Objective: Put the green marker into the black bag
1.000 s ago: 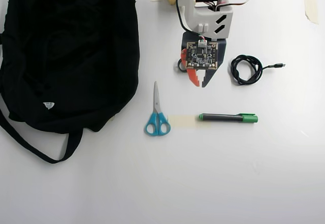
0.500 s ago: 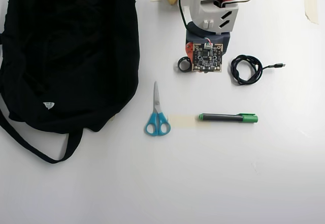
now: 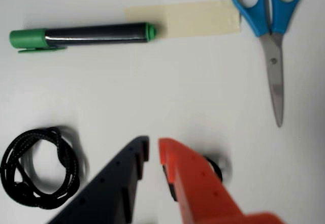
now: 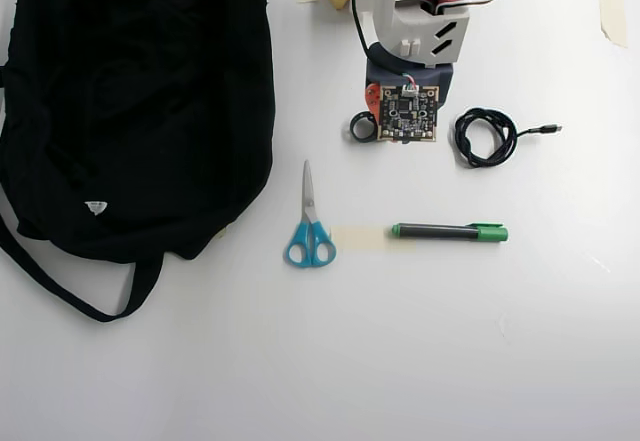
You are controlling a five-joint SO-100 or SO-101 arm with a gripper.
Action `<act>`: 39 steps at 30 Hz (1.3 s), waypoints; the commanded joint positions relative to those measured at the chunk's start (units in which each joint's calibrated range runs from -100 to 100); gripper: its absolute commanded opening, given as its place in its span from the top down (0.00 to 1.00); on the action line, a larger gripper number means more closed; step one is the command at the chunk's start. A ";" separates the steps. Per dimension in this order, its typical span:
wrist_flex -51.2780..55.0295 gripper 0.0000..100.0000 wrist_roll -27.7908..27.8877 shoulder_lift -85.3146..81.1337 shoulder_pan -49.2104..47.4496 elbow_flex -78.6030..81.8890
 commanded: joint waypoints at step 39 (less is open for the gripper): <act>-5.33 0.98 10.58 2.12 -10.65 -3.21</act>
